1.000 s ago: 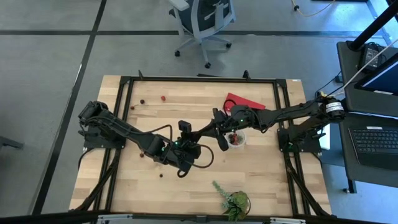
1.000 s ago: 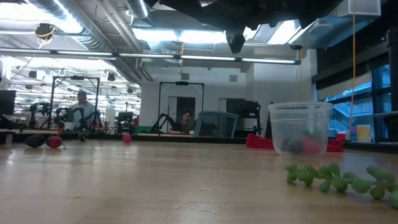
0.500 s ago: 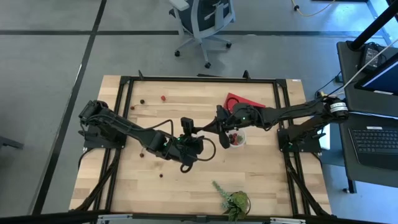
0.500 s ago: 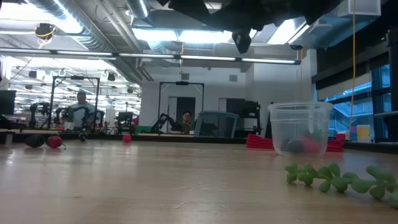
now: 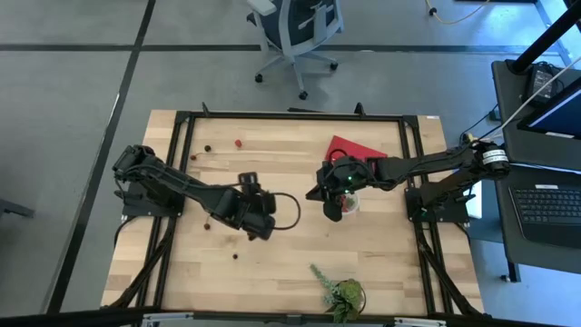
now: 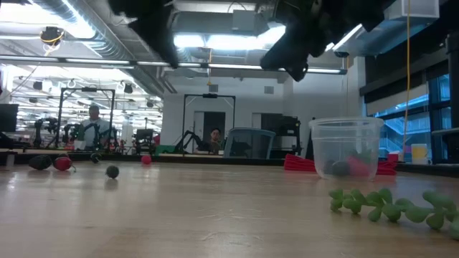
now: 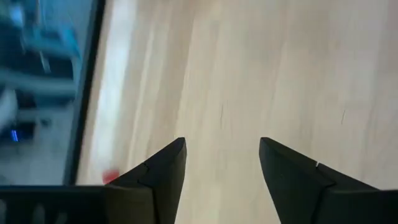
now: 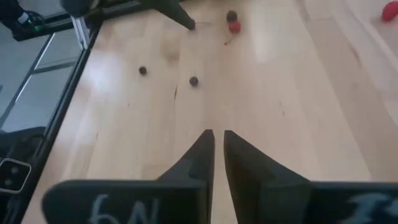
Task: Pick and placing Produce into tupperware
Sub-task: Put the bottom blueberry into the transparent container
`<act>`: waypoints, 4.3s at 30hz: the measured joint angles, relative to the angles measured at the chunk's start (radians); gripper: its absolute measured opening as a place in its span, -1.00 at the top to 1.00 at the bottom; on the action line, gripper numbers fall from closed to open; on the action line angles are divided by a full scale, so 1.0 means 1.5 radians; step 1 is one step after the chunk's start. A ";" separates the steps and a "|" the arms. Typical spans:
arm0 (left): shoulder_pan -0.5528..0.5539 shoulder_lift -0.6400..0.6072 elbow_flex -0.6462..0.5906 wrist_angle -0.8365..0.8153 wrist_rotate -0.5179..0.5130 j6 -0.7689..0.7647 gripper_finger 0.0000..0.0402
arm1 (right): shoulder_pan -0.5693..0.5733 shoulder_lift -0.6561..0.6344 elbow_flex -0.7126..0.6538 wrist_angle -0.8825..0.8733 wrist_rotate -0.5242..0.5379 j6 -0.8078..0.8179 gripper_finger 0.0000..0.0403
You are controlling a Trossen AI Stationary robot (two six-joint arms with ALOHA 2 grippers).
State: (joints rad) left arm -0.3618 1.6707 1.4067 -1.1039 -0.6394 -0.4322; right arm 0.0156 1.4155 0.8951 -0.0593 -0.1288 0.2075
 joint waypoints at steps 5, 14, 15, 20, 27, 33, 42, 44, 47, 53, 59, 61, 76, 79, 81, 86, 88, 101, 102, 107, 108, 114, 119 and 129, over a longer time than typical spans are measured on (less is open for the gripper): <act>0.003 -0.001 -0.017 -0.058 0.120 -0.134 -0.09 | -0.001 0.000 0.000 0.002 0.003 -0.004 0.77; -0.009 -0.001 -0.170 0.134 0.241 -0.141 -0.17 | 0.000 0.000 0.000 -0.030 0.005 -0.032 0.77; -0.008 -0.001 -0.179 0.140 0.243 -0.142 -0.17 | 0.000 0.000 0.000 -0.038 0.005 -0.034 0.77; -0.006 -0.001 -0.213 0.143 0.246 -0.146 -0.17 | 0.000 -0.001 0.000 -0.061 0.005 -0.034 0.77; -0.003 -0.001 -0.266 0.234 0.247 -0.126 -0.17 | 0.000 -0.001 0.000 -0.064 0.005 -0.034 0.77; 0.018 -0.001 -0.314 0.285 0.249 -0.124 -0.17 | 0.000 -0.001 0.000 -0.064 0.005 -0.037 0.77; 0.031 0.000 -0.345 0.359 0.311 -0.094 -0.17 | 0.000 -0.001 0.000 -0.064 0.005 -0.038 0.77; 0.030 0.000 -0.347 0.366 0.315 -0.092 -0.17 | 0.000 -0.001 0.000 -0.064 0.005 -0.038 0.77; 0.031 -0.001 -0.358 0.368 0.319 -0.086 -0.17 | 0.000 -0.001 0.000 -0.064 0.005 -0.038 0.77; 0.031 -0.004 -0.380 0.385 0.329 -0.109 -0.17 | 0.000 -0.001 0.000 -0.064 0.005 -0.038 0.77; 0.031 -0.003 -0.381 0.405 0.329 -0.105 -0.07 | 0.000 -0.001 0.000 -0.064 0.005 -0.039 0.77; 0.030 -0.003 -0.381 0.408 0.328 -0.105 0.01 | 0.000 -0.001 0.000 -0.064 0.005 -0.039 0.77; 0.030 -0.001 -0.381 0.416 0.317 -0.105 0.67 | 0.000 -0.001 0.000 -0.064 0.005 -0.040 0.77; 0.030 -0.001 -0.381 0.416 0.314 -0.105 0.76 | 0.000 -0.001 0.000 -0.064 0.005 -0.040 0.77; 0.030 -0.001 -0.382 0.415 0.313 -0.105 0.80 | 0.000 -0.001 0.000 -0.064 0.005 -0.040 0.77; 0.023 -0.006 -0.383 0.423 0.288 -0.077 0.80 | 0.000 -0.001 0.000 -0.064 0.004 -0.021 0.77; 0.023 -0.014 -0.385 0.428 0.268 -0.057 0.80 | 0.000 -0.001 0.000 -0.064 0.003 0.021 0.77; 0.024 -0.199 -0.384 0.509 0.029 0.179 0.81 | 0.000 -0.001 0.001 -0.001 -0.039 0.034 0.46; 0.024 -0.205 -0.384 0.530 0.020 0.210 0.81 | 0.000 -0.001 0.001 0.008 -0.039 0.035 0.37; 0.031 -0.208 -0.384 0.614 0.003 0.344 0.81 | 0.000 -0.001 0.001 0.091 -0.001 0.066 -0.03; 0.034 -0.207 -0.384 0.628 0.002 0.363 0.81 | 0.000 -0.001 0.001 0.109 0.019 0.065 -0.09; 0.054 -0.205 -0.383 0.731 -0.003 0.497 0.81 | -0.001 -0.001 0.001 0.172 0.072 0.115 -0.28; 0.072 -0.205 -0.383 0.830 0.006 0.587 0.81 | -0.003 -0.001 0.001 0.187 0.072 0.191 -0.29; 0.104 -0.205 -0.383 0.896 0.084 0.617 0.81 | -0.004 -0.001 0.001 0.237 0.073 0.210 -0.29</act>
State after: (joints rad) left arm -0.2063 1.3627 0.8326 0.2401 -0.5140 0.4937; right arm 0.0101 1.4136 0.8963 0.2959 -0.0196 0.5224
